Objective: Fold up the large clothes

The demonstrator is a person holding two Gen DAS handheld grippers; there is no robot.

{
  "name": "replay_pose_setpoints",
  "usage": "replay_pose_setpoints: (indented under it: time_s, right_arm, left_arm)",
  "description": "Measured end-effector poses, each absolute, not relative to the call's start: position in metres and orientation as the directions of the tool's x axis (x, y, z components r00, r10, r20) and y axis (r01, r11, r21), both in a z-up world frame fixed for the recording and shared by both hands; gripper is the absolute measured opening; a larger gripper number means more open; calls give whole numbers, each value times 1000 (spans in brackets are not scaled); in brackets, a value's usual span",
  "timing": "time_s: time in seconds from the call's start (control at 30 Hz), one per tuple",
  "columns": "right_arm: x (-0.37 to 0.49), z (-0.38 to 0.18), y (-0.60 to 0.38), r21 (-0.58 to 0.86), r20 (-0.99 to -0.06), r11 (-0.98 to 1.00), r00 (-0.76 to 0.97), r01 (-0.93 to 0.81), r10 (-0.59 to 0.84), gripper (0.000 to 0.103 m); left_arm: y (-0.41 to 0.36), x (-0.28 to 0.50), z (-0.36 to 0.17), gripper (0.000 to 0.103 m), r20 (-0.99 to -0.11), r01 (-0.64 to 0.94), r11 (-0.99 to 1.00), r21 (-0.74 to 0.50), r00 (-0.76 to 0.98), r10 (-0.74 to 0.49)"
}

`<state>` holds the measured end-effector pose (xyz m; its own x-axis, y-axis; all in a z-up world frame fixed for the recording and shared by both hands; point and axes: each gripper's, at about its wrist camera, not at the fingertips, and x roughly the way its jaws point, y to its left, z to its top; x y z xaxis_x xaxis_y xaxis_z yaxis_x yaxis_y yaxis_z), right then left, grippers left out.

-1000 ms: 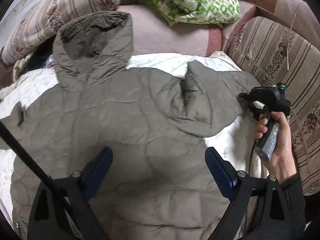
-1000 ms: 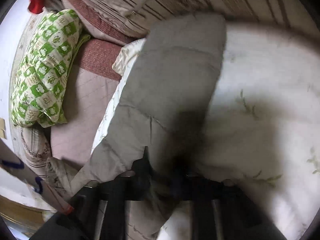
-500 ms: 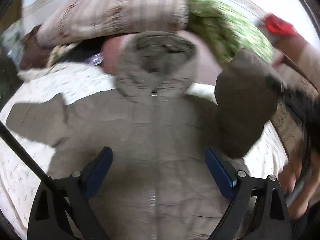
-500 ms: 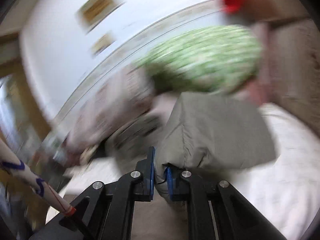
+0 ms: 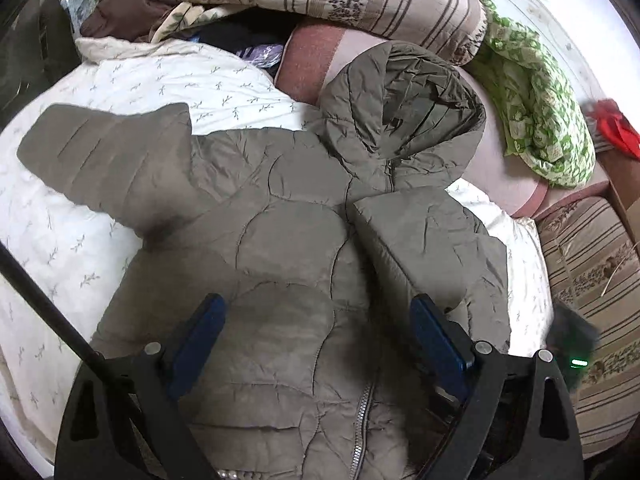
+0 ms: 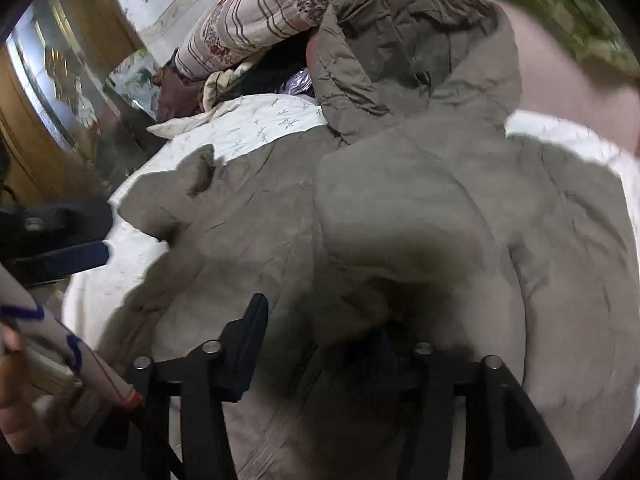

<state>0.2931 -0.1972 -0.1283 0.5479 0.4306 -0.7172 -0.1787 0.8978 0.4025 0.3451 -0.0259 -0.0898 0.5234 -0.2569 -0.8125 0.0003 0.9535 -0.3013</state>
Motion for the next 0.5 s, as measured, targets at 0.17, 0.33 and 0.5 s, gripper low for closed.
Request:
replay_pose_setpoints:
  time_s: [0.17,0.33,0.5]
  right_arm:
    - [262,-102,-277,462,-692,887,628,8,355,91]
    - [251,-133,-370,631,-711,675,633,383,305,82]
    - [257,-178,-389,703,-703,530,575,474,417,73]
  left_arm:
    - [-49,340,-91,93,-805,47,975,-217,556,-206]
    - [-109,336,-99,93,-786,128,991,-45,608,-114]
    - [-186,361,-121,93,-809,209,973,98,586,-44]
